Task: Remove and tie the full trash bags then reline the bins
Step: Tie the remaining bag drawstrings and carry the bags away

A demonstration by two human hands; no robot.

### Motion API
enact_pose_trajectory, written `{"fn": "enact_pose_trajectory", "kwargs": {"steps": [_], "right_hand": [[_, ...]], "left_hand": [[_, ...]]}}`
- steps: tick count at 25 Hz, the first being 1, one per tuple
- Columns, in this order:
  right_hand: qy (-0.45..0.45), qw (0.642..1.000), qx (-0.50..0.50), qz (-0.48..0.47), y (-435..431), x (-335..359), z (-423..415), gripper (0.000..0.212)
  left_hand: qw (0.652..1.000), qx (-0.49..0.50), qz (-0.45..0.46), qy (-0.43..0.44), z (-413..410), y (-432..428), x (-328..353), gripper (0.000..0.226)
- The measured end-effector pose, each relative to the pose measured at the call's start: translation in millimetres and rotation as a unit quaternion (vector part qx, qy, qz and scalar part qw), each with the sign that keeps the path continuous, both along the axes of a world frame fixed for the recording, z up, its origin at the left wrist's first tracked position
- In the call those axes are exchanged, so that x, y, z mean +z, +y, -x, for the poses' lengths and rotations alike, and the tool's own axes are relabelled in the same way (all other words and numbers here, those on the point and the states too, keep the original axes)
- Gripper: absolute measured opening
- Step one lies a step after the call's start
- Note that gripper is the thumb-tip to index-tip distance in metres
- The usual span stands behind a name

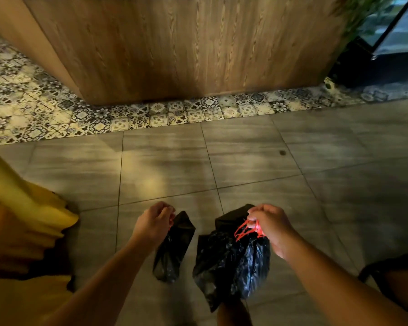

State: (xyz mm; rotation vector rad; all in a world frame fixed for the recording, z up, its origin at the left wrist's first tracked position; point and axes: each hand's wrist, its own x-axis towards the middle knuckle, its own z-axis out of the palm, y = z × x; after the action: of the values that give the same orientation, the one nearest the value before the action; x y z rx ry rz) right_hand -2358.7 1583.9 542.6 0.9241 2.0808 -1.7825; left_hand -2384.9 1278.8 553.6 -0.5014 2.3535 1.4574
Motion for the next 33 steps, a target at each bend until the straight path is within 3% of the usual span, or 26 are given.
{"fn": "enact_pose_trajectory", "kwargs": {"steps": [8, 15, 20, 26, 33], "right_hand": [[-0.027, 0.997, 0.013, 0.064, 10, -27, 192, 0.013], [-0.034, 0.996, 0.049, 0.061, 7, -18, 367, 0.026], [-0.027, 0.999, 0.039, 0.027, -3, -28, 497, 0.014], [-0.055, 0.998, 0.012, -0.006, -17, -39, 647, 0.02], [-0.039, 0.998, 0.037, -0.021, -34, -28, 817, 0.01]], "left_hand": [[0.996, 0.044, 0.079, 0.007, 183, 12, 6, 0.025], [0.993, 0.097, 0.059, -0.005, 340, 7, 13, 0.026], [0.995, 0.09, 0.031, -0.01, 463, -10, -10, 0.026], [0.995, 0.084, -0.027, -0.043, 620, -39, -34, 0.025], [0.995, 0.054, -0.002, -0.078, 783, -62, -38, 0.025]]}}
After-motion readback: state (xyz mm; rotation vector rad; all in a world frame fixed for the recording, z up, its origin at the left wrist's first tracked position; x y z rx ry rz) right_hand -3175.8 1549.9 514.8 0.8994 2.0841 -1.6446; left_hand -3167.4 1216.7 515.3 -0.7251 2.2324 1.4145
